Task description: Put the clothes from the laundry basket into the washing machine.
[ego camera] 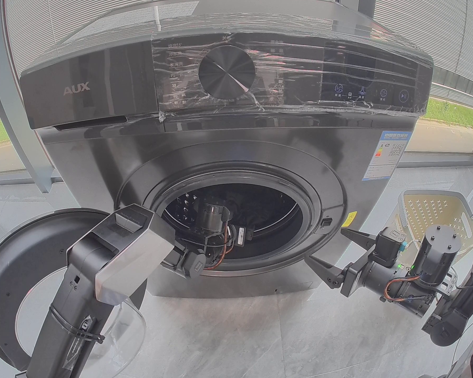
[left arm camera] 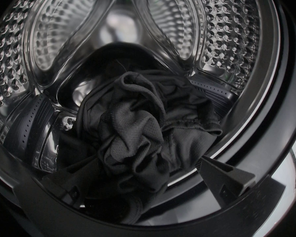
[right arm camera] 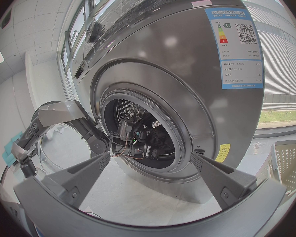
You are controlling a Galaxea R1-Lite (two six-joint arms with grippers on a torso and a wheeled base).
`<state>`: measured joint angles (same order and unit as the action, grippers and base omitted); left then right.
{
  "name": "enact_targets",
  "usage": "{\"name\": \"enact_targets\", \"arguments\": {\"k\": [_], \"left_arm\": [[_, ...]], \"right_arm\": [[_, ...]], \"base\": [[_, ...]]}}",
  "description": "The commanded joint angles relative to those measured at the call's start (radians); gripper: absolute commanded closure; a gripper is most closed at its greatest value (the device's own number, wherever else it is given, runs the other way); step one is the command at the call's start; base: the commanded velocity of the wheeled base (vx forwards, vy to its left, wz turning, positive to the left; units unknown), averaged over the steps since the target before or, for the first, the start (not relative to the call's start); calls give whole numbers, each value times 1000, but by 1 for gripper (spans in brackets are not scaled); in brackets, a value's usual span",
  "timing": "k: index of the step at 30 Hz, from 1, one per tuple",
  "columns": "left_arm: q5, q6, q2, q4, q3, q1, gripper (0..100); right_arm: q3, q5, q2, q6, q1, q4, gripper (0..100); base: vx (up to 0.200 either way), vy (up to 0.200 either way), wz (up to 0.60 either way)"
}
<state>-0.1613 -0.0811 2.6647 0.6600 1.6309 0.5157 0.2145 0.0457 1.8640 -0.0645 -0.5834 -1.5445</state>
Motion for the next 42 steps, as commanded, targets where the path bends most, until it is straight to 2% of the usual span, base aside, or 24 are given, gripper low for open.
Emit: {"name": "enact_targets", "arguments": {"k": [1, 2, 3, 14, 25, 38, 39, 42], "left_arm": [[3, 4, -22, -3, -28, 0, 0], [3, 4, -22, -2, -28, 0, 0], [5, 6, -19, -2, -25, 0, 100], [3, -2, 14, 10, 38, -5, 100], [-37, -2, 90, 52, 317, -36, 100], [-49, 4, 123, 55, 356, -48, 100], [-49, 6, 123, 55, 353, -48, 0], [-49, 3, 123, 56, 353, -48, 0]], "right_arm": [[0, 0, 1, 0, -1, 0, 0], [0, 0, 1, 0, -1, 0, 0], [0, 0, 1, 0, -1, 0, 0], [2, 0, 0, 0, -1, 0, 0], [2, 0, 1, 0, -1, 0, 0], [0, 2, 3, 0, 0, 0, 0], [0, 2, 3, 0, -1, 0, 0], [0, 2, 3, 0, 0, 0, 0]], "base": [[0, 0, 0], [0, 0, 0], [0, 0, 0], [0, 0, 0], [0, 0, 0], [0, 0, 0], [0, 0, 0], [0, 0, 0]]}}
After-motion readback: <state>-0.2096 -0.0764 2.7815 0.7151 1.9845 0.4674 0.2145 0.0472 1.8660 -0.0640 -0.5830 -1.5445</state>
